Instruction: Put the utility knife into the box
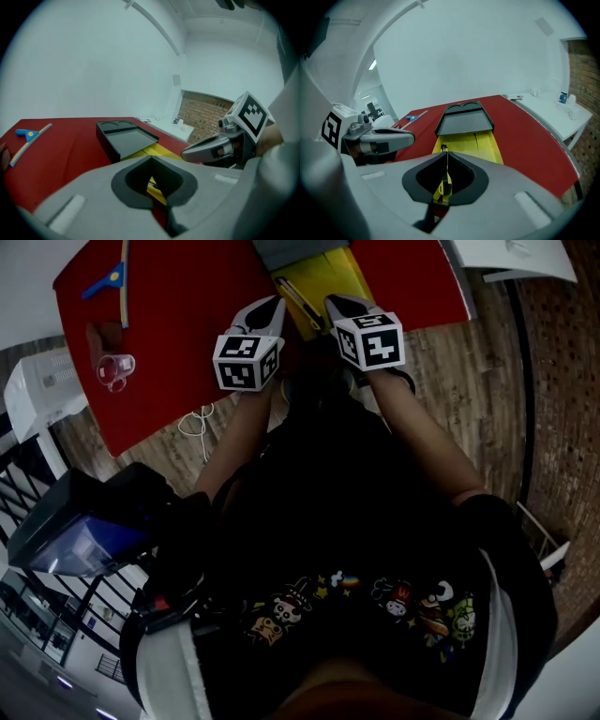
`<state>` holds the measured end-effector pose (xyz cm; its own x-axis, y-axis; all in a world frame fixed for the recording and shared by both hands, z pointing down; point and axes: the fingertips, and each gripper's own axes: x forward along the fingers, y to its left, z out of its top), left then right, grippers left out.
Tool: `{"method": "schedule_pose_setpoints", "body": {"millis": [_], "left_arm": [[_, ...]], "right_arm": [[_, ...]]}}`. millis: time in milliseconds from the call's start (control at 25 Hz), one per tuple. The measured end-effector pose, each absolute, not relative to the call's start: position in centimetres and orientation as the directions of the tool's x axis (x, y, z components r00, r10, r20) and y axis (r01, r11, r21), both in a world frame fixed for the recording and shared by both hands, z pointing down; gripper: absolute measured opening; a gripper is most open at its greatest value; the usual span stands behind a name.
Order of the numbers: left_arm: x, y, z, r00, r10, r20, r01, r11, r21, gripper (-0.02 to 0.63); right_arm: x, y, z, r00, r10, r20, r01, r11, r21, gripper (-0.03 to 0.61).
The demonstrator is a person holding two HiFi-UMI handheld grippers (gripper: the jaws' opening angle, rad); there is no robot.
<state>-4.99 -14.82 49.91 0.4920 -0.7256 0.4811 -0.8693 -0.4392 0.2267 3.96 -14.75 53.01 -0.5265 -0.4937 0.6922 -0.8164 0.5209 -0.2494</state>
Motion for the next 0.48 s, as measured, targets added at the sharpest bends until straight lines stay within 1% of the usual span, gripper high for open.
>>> {"method": "schedule_pose_setpoints", "body": {"millis": [280, 480], "left_arm": [[-4.5, -14.9, 48.9, 0.488, -0.724, 0.487, -0.869, -0.456, 0.192, 0.003], [-4.0, -14.6, 48.1, 0.475, -0.736, 0.483, -0.875, -0.455, 0.167, 0.003]], "right_arm": [[4.9, -14.5, 51.1, -0.552, -0.527, 0.646, -0.811, 0.518, -0.271, 0.025], [5.5, -14.2, 48.4, -0.585, -0.574, 0.573, -0.785, 0.578, -0.222, 0.025]]}}
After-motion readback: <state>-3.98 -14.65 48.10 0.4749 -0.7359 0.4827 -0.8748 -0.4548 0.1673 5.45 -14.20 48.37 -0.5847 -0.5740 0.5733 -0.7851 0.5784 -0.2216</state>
